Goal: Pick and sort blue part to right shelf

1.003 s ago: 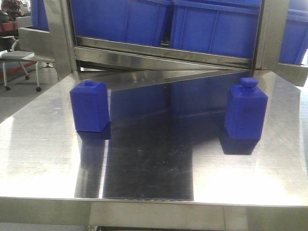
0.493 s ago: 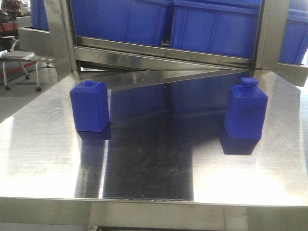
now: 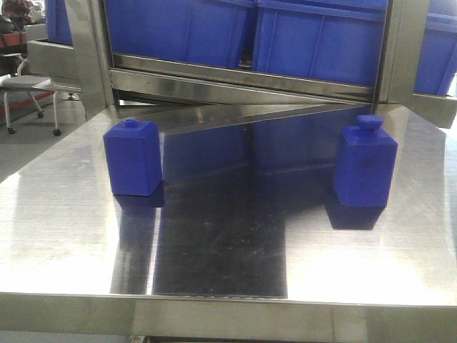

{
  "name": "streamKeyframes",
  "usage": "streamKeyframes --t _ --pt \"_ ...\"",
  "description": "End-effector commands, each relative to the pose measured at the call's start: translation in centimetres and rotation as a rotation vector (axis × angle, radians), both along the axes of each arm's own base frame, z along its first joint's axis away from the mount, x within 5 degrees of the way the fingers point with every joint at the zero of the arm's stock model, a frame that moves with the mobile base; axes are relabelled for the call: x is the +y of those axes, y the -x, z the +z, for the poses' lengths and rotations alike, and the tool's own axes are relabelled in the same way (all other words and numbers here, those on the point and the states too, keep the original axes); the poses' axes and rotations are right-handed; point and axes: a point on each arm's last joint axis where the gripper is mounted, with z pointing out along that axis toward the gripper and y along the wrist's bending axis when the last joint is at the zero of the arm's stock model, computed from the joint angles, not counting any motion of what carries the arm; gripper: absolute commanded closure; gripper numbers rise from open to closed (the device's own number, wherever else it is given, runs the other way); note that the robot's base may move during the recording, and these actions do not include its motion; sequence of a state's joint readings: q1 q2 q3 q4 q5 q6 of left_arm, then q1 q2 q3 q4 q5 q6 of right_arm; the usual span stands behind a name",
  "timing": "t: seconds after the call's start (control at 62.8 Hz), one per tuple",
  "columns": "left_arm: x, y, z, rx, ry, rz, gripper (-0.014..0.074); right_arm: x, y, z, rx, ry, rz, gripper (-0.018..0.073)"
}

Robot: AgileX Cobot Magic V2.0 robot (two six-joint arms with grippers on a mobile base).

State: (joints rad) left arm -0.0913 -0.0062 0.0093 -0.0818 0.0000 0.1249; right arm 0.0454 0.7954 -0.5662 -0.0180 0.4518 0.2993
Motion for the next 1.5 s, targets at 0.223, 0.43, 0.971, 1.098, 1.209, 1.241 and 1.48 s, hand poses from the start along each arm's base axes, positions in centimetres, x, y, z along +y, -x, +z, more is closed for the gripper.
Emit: streamKeyframes --t 0.223,0.43,0.971,1.098,1.209,1.241,1.48 --pt "0.0 0.2 0.1 -0.081 0.022 -0.001 0.0473 4.2 -5.3 3.0 0.262 0.098 0.171 -0.0013" --pt "0.0 0.2 0.1 -0.081 0.022 -0.001 0.0473 7.4 -9.7 3.5 0.447 0.061 0.140 -0.0013" --pt "0.0 0.2 0.1 -0.081 0.022 -0.001 0.0473 11.7 -16.9 2.7 0.654 0.101 0.130 -0.0013" --pt "0.0 0.2 0.1 -0.081 0.022 -0.001 0.0473 12.3 -17.4 2.0 0.677 0.074 0.146 -0.0013" --pt "0.0 0.2 0.1 -0.081 0.022 -0.001 0.0473 12.5 -17.8 1.4 0.682 0.064 0.149 -0.0013" --pt "0.0 0.2 0.1 -0.081 0.022 -0.001 0.0473 12.6 -17.9 1.3 0.682 0.064 0.149 -0.0013" --pt "0.0 0.2 0.1 -0.081 0.022 -0.001 0.0473 12.7 -18.5 0.3 0.694 0.086 0.151 -0.0013"
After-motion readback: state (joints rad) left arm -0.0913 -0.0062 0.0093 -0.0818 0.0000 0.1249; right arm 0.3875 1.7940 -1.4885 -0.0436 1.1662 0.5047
